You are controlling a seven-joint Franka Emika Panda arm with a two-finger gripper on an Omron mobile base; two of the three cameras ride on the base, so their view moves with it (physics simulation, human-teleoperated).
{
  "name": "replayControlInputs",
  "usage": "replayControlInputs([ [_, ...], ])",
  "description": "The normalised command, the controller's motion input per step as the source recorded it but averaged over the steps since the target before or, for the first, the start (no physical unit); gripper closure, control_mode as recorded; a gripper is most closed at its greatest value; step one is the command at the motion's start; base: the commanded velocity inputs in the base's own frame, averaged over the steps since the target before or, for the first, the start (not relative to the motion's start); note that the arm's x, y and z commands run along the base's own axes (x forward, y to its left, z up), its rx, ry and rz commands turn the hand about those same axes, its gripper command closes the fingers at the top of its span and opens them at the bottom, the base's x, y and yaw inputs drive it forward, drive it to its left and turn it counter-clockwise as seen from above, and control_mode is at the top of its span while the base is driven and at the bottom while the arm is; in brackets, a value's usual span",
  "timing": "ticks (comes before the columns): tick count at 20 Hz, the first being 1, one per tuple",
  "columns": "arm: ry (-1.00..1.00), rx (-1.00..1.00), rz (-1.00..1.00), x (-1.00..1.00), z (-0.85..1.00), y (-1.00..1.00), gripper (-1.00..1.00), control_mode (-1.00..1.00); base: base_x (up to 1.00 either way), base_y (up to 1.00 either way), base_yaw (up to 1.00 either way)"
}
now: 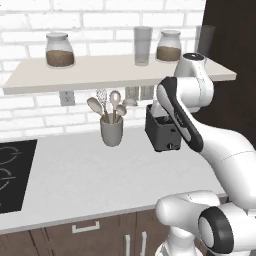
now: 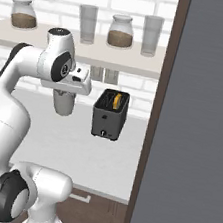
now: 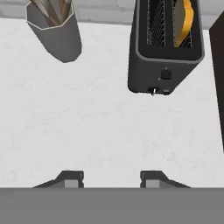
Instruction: Start the toaster. Once the lever pops up, take the bread to the plate on the dining counter.
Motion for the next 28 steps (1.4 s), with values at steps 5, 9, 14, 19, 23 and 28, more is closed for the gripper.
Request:
replayControlInputs([
  [5,-0.08,0.02,0.00,0.00,-0.16,-0.22,-1.00,-1.00,0.00,0.00,0.00],
  [9,-0.12,0.06,0.00,0.04,-0.23,-0.63,-1.00,-1.00,0.00,0.00,0.00],
  [14,-0.10,0.01,0.00,0.30,-0.38,-0.45,-1.00,-1.00,0.00,0.00,0.00],
  [19,-0.05,0.00,0.00,0.48,-0.57,-0.20,-1.00,-1.00,0.00,0.00,0.00],
  [23,-0.01,0.00,0.00,0.56,-0.51,-0.04,-1.00,-1.00,0.00,0.00,0.00],
  [28,0.00,0.00,0.00,0.50,-0.16,0.00,-1.00,-1.00,0.00,0.00,0.00],
])
